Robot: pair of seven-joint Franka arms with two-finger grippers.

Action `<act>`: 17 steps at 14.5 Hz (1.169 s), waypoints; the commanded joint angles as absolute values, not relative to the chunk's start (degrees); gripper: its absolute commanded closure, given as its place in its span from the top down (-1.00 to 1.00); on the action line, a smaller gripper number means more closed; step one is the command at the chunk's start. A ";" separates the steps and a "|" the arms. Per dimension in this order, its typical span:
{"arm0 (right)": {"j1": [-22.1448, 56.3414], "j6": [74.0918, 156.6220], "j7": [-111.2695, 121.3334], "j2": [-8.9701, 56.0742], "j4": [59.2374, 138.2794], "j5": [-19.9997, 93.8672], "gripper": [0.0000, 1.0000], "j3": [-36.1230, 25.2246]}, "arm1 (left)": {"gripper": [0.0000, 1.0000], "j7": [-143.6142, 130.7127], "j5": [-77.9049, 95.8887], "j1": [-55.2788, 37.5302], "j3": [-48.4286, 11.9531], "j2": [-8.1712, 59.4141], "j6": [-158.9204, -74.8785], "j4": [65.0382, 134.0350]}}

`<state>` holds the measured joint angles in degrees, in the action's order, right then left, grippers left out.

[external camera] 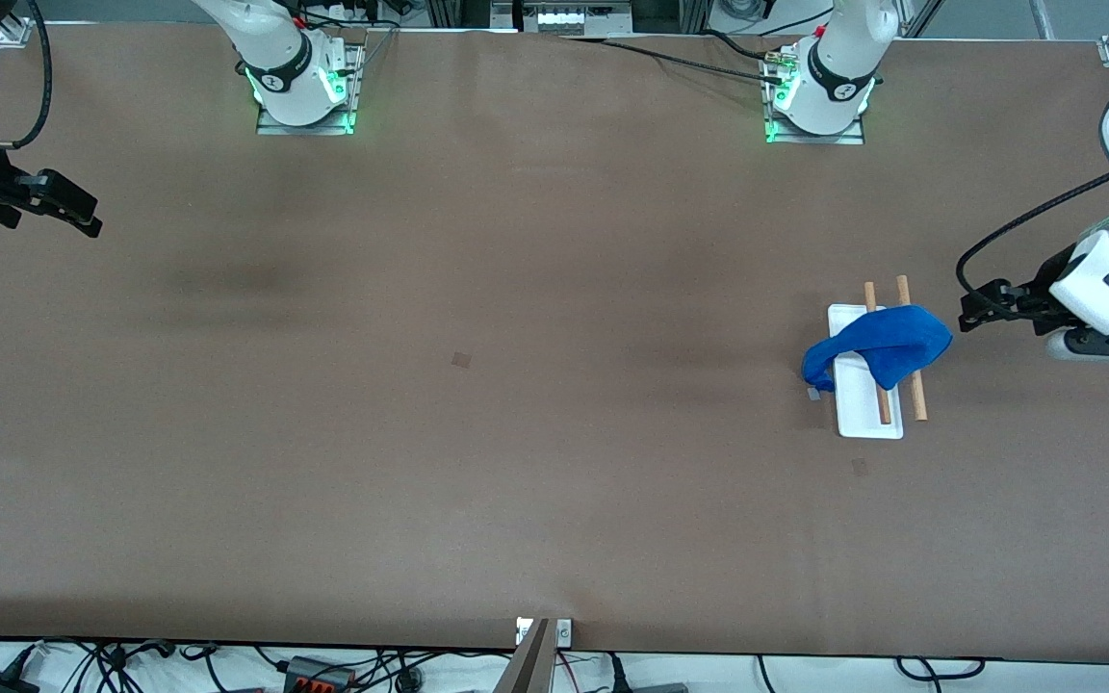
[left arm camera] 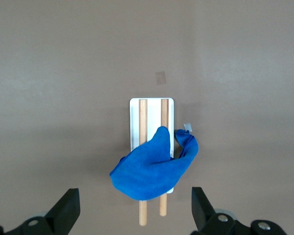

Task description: Pass towel and hang on rack

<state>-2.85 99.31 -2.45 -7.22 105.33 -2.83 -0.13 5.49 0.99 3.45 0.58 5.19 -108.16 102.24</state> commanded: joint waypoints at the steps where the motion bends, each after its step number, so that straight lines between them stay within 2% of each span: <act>1: -2.99 100.02 -0.97 -7.38 104.68 -1.85 1.00 -0.97 | 1.00 5.89 1.14 3.69 0.62 2.64 -106.70 104.06; 4: -2.37 100.11 -0.97 -6.95 104.50 -2.02 1.00 -0.35 | 1.00 5.98 1.32 3.96 0.53 2.46 -101.87 102.49; 9: -2.46 100.02 -0.70 -5.63 102.92 -2.02 1.00 -0.18 | 1.00 5.63 1.84 2.90 0.53 3.34 -98.79 92.12; 13: -0.26 100.02 -0.26 -4.75 101.60 -2.02 1.00 -1.05 | 1.00 5.02 1.93 2.73 0.53 2.55 -94.15 90.97; 15: -1.84 99.93 0.08 -4.75 101.60 -1.93 1.00 -0.79 | 1.00 5.19 2.11 2.46 0.09 2.64 -87.40 88.08; 17: -2.99 99.58 2.36 -4.83 101.60 -1.67 1.00 -0.26 | 1.00 5.18 2.11 1.76 0.09 2.64 -86.31 86.93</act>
<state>-1.84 100.31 -0.62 -5.19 102.75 -2.83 -0.33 5.46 1.26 2.46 0.09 2.53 -89.03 89.43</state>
